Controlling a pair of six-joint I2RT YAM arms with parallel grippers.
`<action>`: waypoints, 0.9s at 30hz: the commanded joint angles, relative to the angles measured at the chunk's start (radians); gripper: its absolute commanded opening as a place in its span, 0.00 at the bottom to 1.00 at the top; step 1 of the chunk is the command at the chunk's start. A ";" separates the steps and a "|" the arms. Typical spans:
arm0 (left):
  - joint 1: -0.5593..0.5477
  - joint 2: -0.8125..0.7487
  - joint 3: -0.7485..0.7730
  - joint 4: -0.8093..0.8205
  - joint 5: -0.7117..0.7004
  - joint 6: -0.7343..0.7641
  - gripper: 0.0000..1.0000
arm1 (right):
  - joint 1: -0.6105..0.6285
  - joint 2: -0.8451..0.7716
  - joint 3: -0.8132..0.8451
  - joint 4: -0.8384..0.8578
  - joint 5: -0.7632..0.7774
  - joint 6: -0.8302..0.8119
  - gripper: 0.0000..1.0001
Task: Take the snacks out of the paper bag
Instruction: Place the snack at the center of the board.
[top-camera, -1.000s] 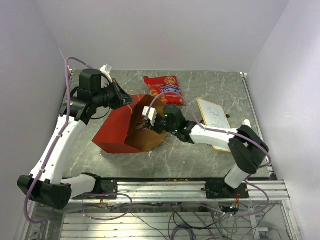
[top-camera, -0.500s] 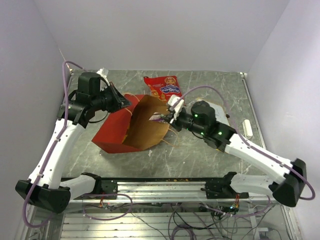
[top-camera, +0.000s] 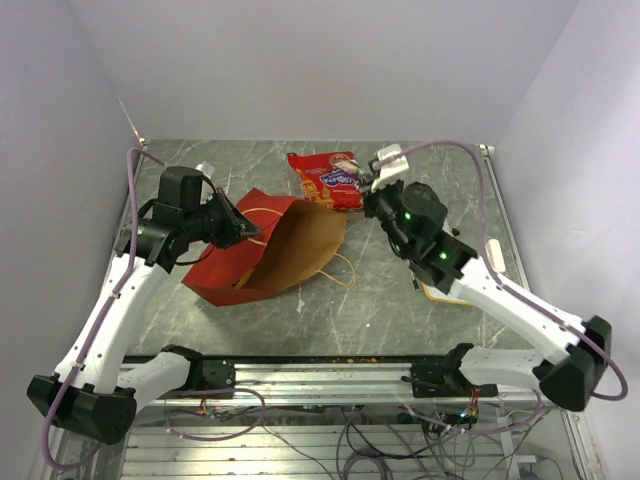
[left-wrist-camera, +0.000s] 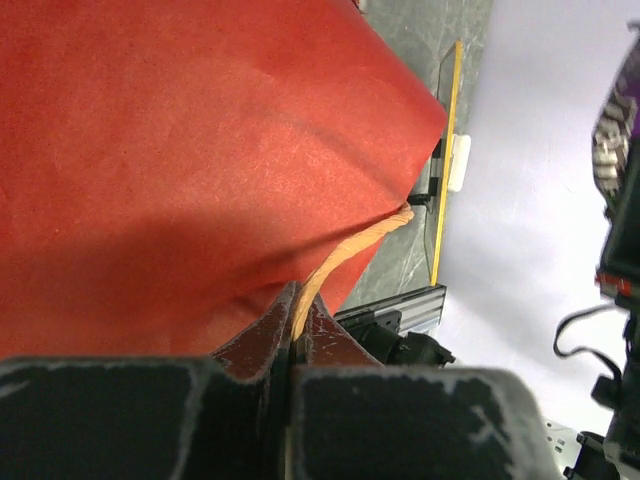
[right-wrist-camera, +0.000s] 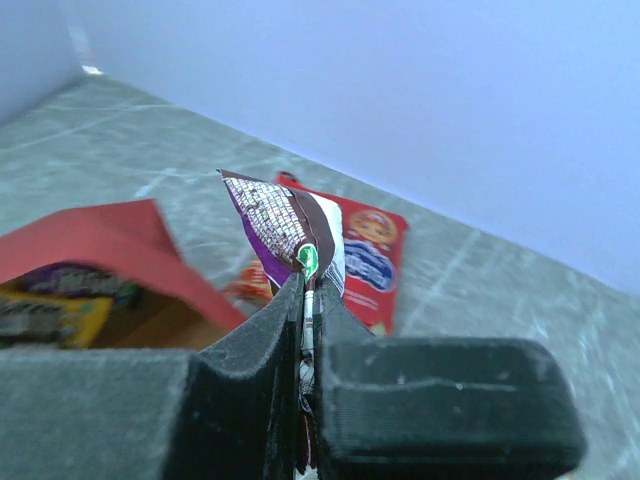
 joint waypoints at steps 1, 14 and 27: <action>0.005 -0.014 0.025 0.000 -0.048 -0.034 0.07 | -0.107 0.149 0.079 0.028 0.161 0.112 0.00; 0.097 0.192 0.382 -0.215 -0.195 0.245 0.07 | -0.205 0.654 0.298 -0.068 0.260 0.101 0.00; 0.125 0.387 0.804 -0.458 -0.325 0.601 0.07 | -0.241 0.873 0.338 -0.023 0.375 0.143 0.00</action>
